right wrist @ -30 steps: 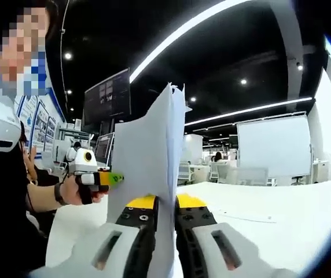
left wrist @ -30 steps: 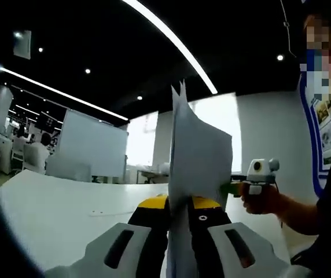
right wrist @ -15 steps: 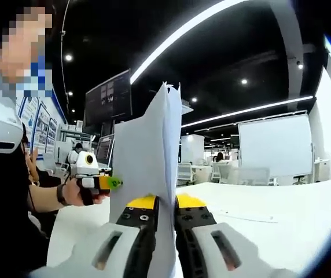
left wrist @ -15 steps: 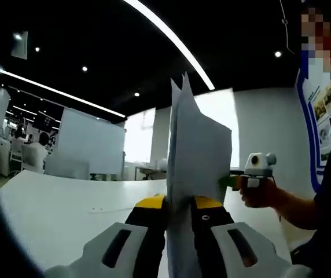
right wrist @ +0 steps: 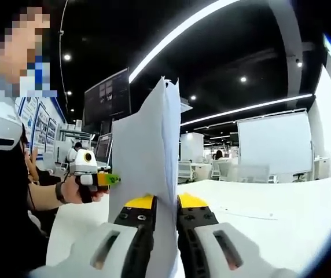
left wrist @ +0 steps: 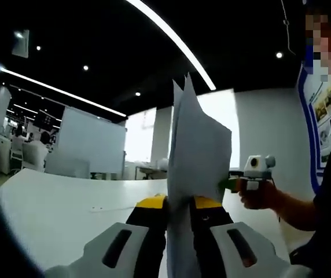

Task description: Organize the stack of printing papers by aligning and flattening the scattered papers on the table

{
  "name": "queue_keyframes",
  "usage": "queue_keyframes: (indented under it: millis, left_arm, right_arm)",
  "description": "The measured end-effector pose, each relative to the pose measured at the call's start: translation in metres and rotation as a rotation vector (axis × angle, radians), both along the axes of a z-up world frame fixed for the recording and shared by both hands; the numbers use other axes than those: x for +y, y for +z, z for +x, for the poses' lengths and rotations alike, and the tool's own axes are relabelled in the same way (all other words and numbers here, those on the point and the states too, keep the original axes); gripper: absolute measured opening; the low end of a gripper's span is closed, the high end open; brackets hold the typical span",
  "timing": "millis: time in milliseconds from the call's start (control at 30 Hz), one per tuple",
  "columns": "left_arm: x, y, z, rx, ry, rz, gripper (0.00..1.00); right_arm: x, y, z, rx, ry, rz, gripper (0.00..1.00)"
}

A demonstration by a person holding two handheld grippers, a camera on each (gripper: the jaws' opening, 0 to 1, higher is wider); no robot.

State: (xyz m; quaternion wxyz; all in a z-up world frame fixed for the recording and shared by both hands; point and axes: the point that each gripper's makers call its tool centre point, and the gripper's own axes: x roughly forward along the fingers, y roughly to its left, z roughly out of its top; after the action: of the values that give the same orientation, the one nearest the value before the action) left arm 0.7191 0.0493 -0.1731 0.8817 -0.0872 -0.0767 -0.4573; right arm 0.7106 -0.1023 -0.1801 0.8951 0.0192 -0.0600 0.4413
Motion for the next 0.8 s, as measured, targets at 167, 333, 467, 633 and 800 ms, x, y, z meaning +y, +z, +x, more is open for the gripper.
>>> queue_keyframes:
  millis: [167,333,467,633,800]
  left_arm:
    - [0.0,0.0,0.001,0.002,-0.001,-0.002,0.19]
    - [0.0,-0.001,0.002,0.002,0.003,-0.002,0.18]
    - [-0.001,-0.003,0.003,0.008,0.008,0.001,0.18]
    - [-0.005,-0.006,0.003,-0.008,0.017,0.025,0.15]
    - [-0.006,-0.005,0.003,-0.02,0.02,0.04,0.11]
  right_arm:
    - [-0.003,-0.011,0.002,0.026,-0.005,-0.008,0.1]
    - [-0.004,-0.017,0.003,0.042,-0.009,-0.01,0.1]
    - [-0.003,-0.019,0.003,0.044,-0.011,-0.016,0.09]
    - [0.0,-0.019,0.0,0.043,0.005,-0.017,0.05]
    - [0.003,-0.018,-0.002,0.033,0.016,-0.032,0.01]
